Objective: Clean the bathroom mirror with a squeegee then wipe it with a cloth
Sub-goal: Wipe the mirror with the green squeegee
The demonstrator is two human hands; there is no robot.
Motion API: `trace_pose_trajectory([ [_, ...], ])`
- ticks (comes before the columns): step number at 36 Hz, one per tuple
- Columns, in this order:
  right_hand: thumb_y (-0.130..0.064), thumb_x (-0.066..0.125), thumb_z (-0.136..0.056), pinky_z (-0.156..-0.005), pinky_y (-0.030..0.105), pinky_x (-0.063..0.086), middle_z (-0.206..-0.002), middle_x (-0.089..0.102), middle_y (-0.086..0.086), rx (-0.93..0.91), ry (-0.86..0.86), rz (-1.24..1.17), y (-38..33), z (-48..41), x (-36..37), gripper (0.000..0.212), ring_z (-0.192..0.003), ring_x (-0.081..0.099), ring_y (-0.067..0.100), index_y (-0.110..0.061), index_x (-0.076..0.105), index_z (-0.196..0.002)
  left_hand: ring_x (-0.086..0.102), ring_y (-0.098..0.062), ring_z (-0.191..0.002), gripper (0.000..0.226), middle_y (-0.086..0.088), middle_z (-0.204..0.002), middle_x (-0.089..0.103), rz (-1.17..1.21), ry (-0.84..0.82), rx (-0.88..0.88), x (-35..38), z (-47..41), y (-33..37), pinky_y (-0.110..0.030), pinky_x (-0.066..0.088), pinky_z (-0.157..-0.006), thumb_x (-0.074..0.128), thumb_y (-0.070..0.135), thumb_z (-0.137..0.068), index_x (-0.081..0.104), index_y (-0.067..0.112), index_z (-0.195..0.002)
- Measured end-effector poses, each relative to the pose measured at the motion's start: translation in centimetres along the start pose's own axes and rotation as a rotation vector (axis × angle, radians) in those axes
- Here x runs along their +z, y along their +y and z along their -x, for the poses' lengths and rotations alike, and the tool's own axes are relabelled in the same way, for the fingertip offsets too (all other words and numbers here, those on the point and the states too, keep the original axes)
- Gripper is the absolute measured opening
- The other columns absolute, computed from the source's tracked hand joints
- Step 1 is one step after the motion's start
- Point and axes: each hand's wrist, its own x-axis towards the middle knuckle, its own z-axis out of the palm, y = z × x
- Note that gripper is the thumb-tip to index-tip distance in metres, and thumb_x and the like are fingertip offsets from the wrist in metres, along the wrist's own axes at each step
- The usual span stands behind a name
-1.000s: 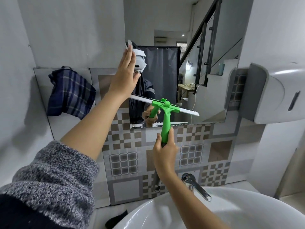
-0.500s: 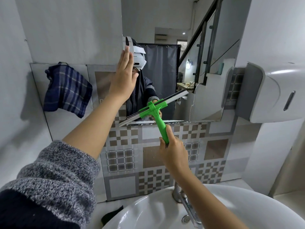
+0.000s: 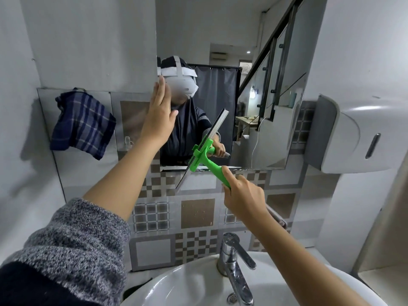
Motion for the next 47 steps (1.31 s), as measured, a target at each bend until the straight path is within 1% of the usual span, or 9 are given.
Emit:
trace_pose_trajectory([
  [10,-0.02,0.045,-0.094,-0.055,0.031,0.045,-0.096,0.062,0.01,0.042,-0.032,0.038,4.0,1.0,-0.9,0.054,-0.066,0.056,0.023,-0.023,0.024,-0.143,-0.003,-0.023,-0.143,0.067,-0.01,-0.155,-0.003,0.016,0.034,-0.055,0.7,0.2,0.5,-0.028,0.008,-0.116,0.049,0.005,-0.092,0.007,0.003,-0.145],
  [15,-0.018,0.049,-0.091,-0.055,0.038,0.055,-0.089,0.063,0.008,0.086,-0.037,0.013,6.1,1.8,-0.6,0.051,-0.063,0.06,0.025,-0.023,0.03,-0.138,-0.003,-0.026,-0.142,0.066,-0.014,-0.155,-0.003,0.049,0.065,-0.072,1.3,0.1,0.8,-0.002,-0.013,-0.102,0.045,-0.003,-0.091,0.007,0.0,-0.144],
  [21,-0.022,0.052,-0.091,-0.051,0.034,0.054,-0.082,0.063,0.007,0.136,-0.015,-0.002,8.3,2.9,-0.2,0.047,-0.059,0.059,0.023,-0.021,0.037,-0.136,-0.004,-0.026,-0.142,0.065,-0.014,-0.155,-0.002,0.045,0.073,-0.082,1.9,-0.1,0.3,0.0,-0.015,-0.099,0.043,-0.002,-0.091,0.007,0.002,-0.145],
  [23,-0.025,0.053,-0.091,-0.051,0.034,0.055,-0.082,0.063,0.006,0.147,-0.013,-0.017,8.9,3.2,-0.1,0.048,-0.058,0.058,0.022,-0.021,0.038,-0.136,-0.002,-0.028,-0.142,0.065,-0.016,-0.155,-0.001,0.052,0.078,-0.083,1.8,-0.2,0.6,-0.005,-0.012,-0.105,0.042,-0.002,-0.09,0.007,0.001,-0.145],
  [25,-0.026,0.054,-0.091,-0.051,0.029,0.052,-0.084,0.064,0.007,0.151,-0.014,-0.04,9.4,3.5,0.1,0.049,-0.059,0.056,0.019,-0.021,0.037,-0.137,0.006,-0.034,-0.141,0.064,-0.022,-0.153,0.005,0.076,0.079,-0.094,1.5,-0.2,1.0,-0.026,0.002,-0.116,0.043,-0.002,-0.088,0.011,-0.003,-0.143],
  [28,-0.025,0.053,-0.092,-0.048,0.02,0.041,-0.091,0.065,0.007,0.155,-0.003,-0.059,10.0,3.9,0.4,0.051,-0.061,0.053,0.016,-0.019,0.036,-0.14,0.013,-0.04,-0.139,0.062,-0.026,-0.151,0.01,0.105,0.087,-0.106,1.2,-0.3,1.4,-0.045,0.015,-0.112,0.043,-0.001,-0.086,0.014,-0.007,-0.141],
  [41,-0.026,0.053,-0.092,-0.042,0.019,0.028,-0.082,0.055,0.002,0.328,0.02,-0.185,11.5,5.4,1.8,0.052,-0.059,0.048,0.016,-0.021,0.037,-0.141,0.014,-0.043,-0.137,0.064,-0.03,-0.149,0.01,0.112,0.087,-0.112,0.9,-0.1,2.3,-0.05,0.018,-0.112,0.041,-0.003,-0.086,0.01,-0.006,-0.142],
  [44,-0.027,0.051,-0.093,-0.043,0.02,0.029,-0.081,0.056,0.003,0.391,-0.007,-0.227,11.9,5.8,1.8,0.051,-0.057,0.048,0.015,-0.022,0.036,-0.141,0.014,-0.042,-0.138,0.064,-0.029,-0.149,0.01,0.103,0.08,-0.111,0.8,-0.1,2.2,-0.049,0.017,-0.112,0.042,-0.003,-0.086,0.01,-0.006,-0.142],
  [47,-0.026,0.051,-0.093,-0.049,0.026,0.04,-0.083,0.059,0.007,0.429,-0.023,-0.246,12.4,6.2,1.8,0.05,-0.062,0.054,0.021,-0.023,0.038,-0.14,0.012,-0.042,-0.138,0.064,-0.029,-0.15,0.009,0.092,0.077,-0.105,1.0,-0.2,2.1,-0.048,0.016,-0.113,0.042,-0.002,-0.087,0.009,-0.006,-0.142],
])
